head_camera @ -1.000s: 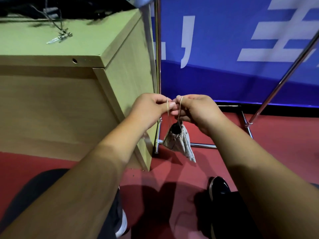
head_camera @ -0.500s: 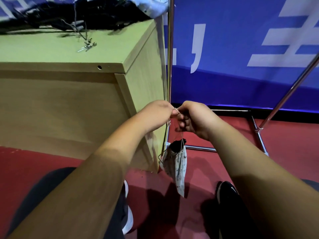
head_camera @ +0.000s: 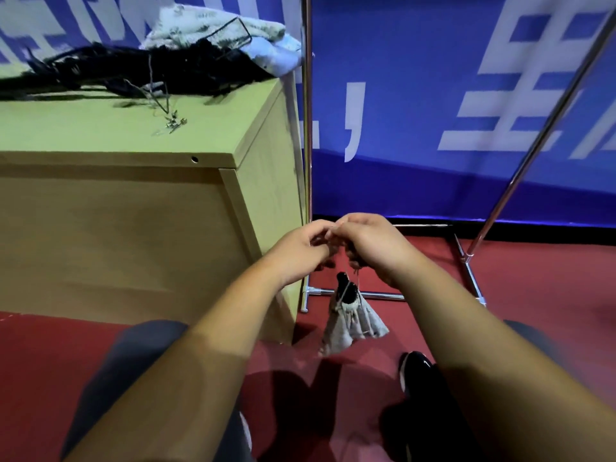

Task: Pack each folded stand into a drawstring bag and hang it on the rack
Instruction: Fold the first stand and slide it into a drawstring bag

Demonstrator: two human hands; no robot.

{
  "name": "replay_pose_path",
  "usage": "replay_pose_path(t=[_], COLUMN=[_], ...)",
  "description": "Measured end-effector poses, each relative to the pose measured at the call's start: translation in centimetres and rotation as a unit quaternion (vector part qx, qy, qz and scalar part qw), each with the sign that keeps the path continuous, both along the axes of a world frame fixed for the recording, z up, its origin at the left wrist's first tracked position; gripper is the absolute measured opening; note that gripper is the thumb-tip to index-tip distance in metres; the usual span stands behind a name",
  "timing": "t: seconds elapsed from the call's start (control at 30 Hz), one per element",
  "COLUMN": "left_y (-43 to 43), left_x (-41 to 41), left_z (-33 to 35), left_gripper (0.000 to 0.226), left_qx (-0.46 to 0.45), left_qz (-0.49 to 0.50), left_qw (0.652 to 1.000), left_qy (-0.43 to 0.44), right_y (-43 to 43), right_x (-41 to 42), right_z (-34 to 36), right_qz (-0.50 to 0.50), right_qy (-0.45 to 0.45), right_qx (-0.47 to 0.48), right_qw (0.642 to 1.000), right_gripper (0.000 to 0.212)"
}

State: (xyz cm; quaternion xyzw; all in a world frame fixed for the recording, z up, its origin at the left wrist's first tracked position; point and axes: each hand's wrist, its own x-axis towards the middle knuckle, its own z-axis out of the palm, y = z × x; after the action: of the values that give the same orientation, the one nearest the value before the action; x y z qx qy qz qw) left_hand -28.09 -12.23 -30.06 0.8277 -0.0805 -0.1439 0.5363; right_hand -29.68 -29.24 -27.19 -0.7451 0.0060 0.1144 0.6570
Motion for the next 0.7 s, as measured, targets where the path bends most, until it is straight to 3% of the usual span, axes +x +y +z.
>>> replay_pose_path(t=[0.13,0.27,0.37,0.47,0.7], left_y=[-1.0,-1.8,-2.7,-3.7,-3.2], left_x=[-0.9,-0.7,-0.7,-0.4,1.2], left_z=[2.3,4.8,8.1,12.2,21.3], left_gripper=[0.015,0.029,0.031,0.025,0.017], left_qx=[-0.017,-0.015,0.009,-0.028,-0.05], left_qz=[0.0,0.059,0.08,0.078,0.062], left_qw=[1.0,0.998,0.995,0.993,0.988], left_qy=[0.024,0.006,-0.059,-0.083,-0.133], right_y=[-0.6,-2.1,-3.0,-3.9,-4.6], right_x=[-1.0,-1.0,-0.7,0.1,1.9], right_z=[2.4,5.3,8.2,11.3,18.4], right_qz=[-0.006,-0.058,-0.064,-0.077,-0.081], right_qy=[-0.061,-0.184,-0.242,-0.293,-0.336], right_qx=[-0.112,-0.311,-0.362,-0.4,-0.399], right_qw=[0.992,0.93,0.898,0.865,0.85], right_gripper=[0.015,0.012,0.012,0.016,0.012])
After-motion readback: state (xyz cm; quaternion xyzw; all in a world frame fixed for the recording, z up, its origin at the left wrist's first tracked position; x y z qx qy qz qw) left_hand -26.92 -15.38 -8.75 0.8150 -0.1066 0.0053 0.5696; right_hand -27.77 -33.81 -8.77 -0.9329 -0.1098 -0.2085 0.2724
